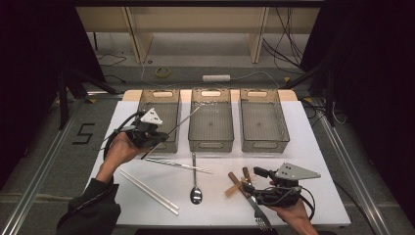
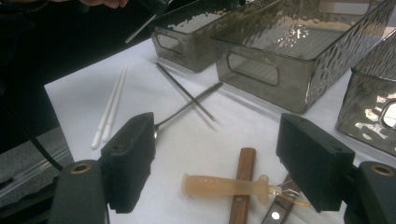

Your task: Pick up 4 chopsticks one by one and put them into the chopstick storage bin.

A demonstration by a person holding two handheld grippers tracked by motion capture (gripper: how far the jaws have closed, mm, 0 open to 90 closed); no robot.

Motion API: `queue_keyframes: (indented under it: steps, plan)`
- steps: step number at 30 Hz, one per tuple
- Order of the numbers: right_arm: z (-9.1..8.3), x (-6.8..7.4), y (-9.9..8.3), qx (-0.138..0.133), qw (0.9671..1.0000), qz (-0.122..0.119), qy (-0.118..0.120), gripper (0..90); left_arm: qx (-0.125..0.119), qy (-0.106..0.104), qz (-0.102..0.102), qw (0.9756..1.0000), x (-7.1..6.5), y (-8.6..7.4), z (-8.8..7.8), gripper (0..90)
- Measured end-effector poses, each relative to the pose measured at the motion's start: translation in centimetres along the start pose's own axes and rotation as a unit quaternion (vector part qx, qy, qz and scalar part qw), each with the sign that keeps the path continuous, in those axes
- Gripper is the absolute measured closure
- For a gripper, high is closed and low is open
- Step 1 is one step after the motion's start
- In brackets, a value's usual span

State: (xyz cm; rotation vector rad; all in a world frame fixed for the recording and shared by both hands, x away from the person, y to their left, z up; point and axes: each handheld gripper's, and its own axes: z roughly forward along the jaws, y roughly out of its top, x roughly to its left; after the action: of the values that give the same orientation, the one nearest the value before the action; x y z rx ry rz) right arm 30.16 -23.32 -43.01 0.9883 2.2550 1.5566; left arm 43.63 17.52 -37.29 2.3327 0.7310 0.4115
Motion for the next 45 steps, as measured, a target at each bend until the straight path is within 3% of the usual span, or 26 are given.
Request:
queue_keyframes:
  steps: [8,15,21,28,40,45]
  plan:
    - [0.0,0.0,0.0,0.000,1.0000,0.002,0.001,29.2,-0.015,0.031,-0.036,0.9987,2.1,0.8,-0.7,85.0]
    - [0.0,0.0,0.0,0.000,1.0000,0.003,0.002,29.2,-0.020,0.051,-0.054,0.9970,3.6,1.4,-0.9,85.0]
    - [0.0,0.0,0.0,-0.001,1.0000,0.001,0.003,29.2,-0.033,0.074,-0.081,0.9934,5.2,1.6,-0.7,85.0]
    - [0.1,0.0,0.0,0.001,1.0000,0.003,0.005,29.2,-0.038,0.104,-0.098,0.9890,7.0,1.9,-0.2,85.0]
    - [0.1,0.0,-0.1,0.001,1.0000,0.003,0.007,29.2,-0.057,0.118,-0.138,0.9818,8.9,1.3,1.0,85.0]
    - [0.1,0.0,-0.1,0.001,1.0000,0.004,0.007,29.2,-0.060,0.119,-0.138,0.9814,9.0,1.3,1.5,85.0]
